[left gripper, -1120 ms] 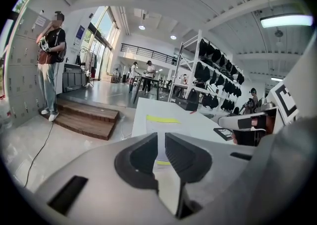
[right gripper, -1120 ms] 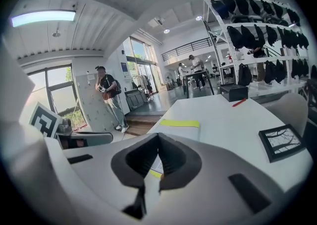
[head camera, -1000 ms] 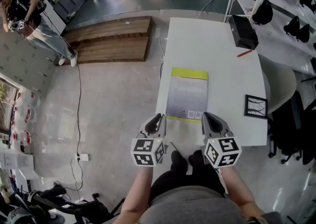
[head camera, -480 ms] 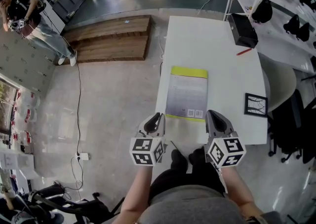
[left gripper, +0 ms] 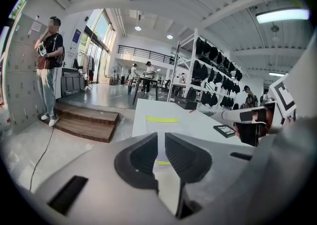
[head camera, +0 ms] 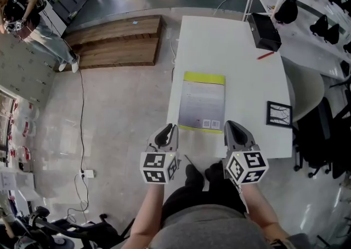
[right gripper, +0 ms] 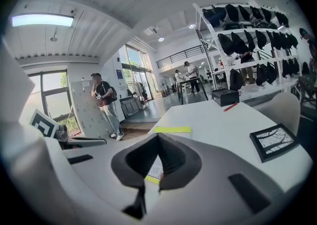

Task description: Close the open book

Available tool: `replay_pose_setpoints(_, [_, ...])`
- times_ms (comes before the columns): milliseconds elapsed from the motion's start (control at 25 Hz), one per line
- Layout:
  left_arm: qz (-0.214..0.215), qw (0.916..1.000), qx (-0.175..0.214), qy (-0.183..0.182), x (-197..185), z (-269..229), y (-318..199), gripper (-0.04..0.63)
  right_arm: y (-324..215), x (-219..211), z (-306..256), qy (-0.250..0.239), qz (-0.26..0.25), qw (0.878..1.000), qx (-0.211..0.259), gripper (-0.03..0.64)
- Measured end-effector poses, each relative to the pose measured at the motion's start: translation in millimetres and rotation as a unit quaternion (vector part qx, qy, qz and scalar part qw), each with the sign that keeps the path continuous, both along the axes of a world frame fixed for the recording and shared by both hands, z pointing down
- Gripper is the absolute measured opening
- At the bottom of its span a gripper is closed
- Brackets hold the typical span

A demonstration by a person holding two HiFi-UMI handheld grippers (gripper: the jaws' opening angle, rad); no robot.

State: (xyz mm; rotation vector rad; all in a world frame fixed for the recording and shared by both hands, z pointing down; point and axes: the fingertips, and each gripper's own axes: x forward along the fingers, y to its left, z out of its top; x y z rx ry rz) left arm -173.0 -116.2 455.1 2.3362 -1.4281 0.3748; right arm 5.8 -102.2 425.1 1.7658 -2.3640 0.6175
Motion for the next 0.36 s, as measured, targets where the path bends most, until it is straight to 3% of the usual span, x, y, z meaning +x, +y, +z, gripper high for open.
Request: replay_pose_setpoints(360, [-0.001, 0.9999, -0.007, 0.011, -1.5, 4.1, 1.9, 0.049, 4.2, 1.2, 5.7, 0.015, 0.001, 1.0, 0.001, 0.003])
